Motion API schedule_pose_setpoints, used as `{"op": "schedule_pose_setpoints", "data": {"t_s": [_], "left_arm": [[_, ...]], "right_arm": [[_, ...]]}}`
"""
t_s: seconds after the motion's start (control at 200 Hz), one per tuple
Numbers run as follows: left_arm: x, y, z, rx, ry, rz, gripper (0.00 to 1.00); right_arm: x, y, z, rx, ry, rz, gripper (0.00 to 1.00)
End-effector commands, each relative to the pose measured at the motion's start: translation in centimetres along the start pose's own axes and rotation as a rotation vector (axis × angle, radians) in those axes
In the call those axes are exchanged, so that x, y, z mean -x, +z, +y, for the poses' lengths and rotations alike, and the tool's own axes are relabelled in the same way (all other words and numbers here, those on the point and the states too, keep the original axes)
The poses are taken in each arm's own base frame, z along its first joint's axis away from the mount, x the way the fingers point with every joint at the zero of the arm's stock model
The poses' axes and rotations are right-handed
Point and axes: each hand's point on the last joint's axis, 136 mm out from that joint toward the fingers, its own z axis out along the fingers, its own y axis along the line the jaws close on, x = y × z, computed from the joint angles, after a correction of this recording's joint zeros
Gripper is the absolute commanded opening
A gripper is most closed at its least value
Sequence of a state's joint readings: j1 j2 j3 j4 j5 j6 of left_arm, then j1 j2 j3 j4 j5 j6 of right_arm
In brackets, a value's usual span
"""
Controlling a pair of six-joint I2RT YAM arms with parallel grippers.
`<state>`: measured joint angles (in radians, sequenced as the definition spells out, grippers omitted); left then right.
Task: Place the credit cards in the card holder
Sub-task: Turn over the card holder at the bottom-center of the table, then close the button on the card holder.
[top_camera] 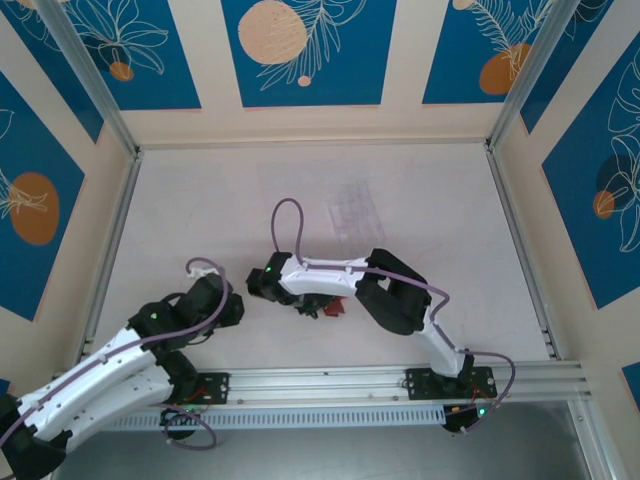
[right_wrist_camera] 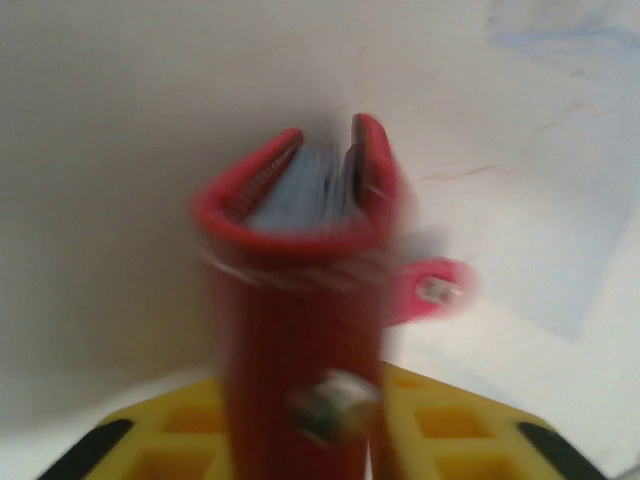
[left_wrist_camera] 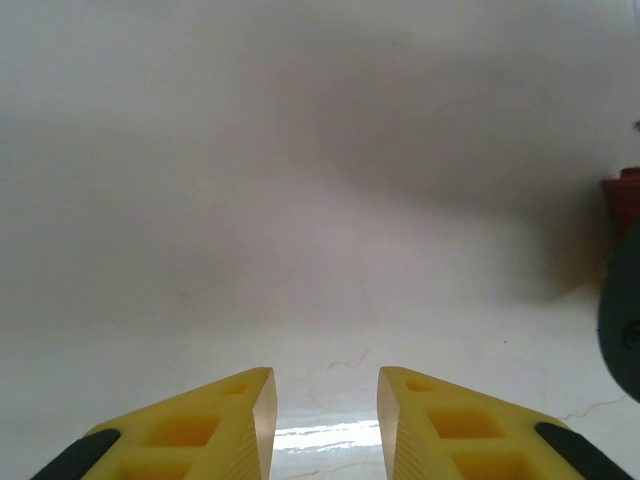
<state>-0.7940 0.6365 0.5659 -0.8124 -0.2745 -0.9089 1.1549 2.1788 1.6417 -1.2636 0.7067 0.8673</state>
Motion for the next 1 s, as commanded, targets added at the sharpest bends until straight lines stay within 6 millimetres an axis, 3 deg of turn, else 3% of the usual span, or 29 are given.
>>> {"op": "schedule_pose_setpoints", "data": {"t_s": [0.0, 0.135, 0.255, 0.33, 0.46, 0.585, 0.78, 0.995], "left_arm": [[0.1, -1.4, 2.1, 0.076, -0.023, -0.016, 0.33], [0.3, -1.5, 1.6, 0.057, -0.009, -0.011, 0.33], [0.6, -0.7, -0.9, -0.006, 0.069, 0.029, 0.32], [1.0, 0.1, -2.9, -0.038, 0.117, 0.061, 0.30], [2.3, 1.2, -6.5, -0.110, 0.164, 0.075, 0.27], [3.0, 2.8, -9.9, -0.171, 0.203, 0.114, 0.25], [2.5, 6.5, -14.0, -0.233, 0.240, 0.203, 0.20], [0.1, 9.2, -15.3, -0.235, 0.269, 0.286, 0.16]], "right_arm": [[1.0, -2.8, 2.8, 0.232, -0.010, -0.038, 0.39], [1.4, -6.4, 4.4, 0.539, -0.029, -0.075, 0.45], [1.5, -9.7, 2.6, 0.723, -0.028, -0.130, 0.47], [1.5, -10.0, 0.5, 0.795, 0.007, -0.134, 0.50], [1.0, -8.8, -3.1, 0.857, 0.084, -0.131, 0.51], [0.2, -6.1, -5.3, 0.847, 0.149, -0.107, 0.47], [0.2, -3.6, -4.5, 0.938, 0.178, -0.042, 0.44], [0.8, -1.8, -3.7, 1.052, 0.208, 0.007, 0.42]]}}
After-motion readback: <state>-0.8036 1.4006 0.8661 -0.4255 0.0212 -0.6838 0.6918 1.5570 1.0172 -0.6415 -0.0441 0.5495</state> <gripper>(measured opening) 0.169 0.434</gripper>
